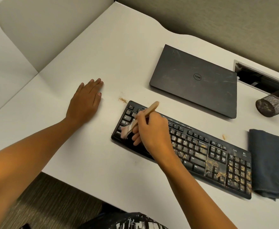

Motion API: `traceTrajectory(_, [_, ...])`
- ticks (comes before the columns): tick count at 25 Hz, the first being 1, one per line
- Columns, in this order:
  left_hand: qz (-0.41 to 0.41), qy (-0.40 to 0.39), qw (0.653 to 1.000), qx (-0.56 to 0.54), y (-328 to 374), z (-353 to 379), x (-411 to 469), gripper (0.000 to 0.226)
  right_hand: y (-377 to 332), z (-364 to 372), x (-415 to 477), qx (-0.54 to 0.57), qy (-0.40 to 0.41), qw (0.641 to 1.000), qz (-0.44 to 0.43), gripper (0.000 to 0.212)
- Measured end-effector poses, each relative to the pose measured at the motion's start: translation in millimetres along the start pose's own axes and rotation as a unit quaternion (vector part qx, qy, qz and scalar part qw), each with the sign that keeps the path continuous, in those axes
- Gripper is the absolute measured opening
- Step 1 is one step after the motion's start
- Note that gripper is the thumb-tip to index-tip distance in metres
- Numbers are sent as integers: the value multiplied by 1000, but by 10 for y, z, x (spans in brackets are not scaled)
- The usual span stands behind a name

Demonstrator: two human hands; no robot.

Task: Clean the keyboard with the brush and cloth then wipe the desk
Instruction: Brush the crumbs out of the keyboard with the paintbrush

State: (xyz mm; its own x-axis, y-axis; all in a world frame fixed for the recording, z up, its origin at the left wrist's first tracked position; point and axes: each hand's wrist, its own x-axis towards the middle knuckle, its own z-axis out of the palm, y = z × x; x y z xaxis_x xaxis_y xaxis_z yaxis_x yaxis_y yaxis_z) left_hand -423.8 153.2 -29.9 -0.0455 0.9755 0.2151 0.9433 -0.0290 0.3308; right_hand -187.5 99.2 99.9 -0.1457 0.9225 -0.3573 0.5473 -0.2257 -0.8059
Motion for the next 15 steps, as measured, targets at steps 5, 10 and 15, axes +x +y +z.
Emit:
traceTrajectory(5, [3, -5, 1000, 5, -7, 1, -6, 56, 63, 90, -108, -49, -88, 995, -5, 36])
traceTrajectory(10, [3, -1, 1000, 1, 4, -1, -11, 56, 106, 59, -184, -36, 13, 998, -49, 39])
traceTrajectory(15, [1, 0, 1000, -1, -8, 2, -8, 55, 128, -100, -230, 0, 39, 999, -17, 39])
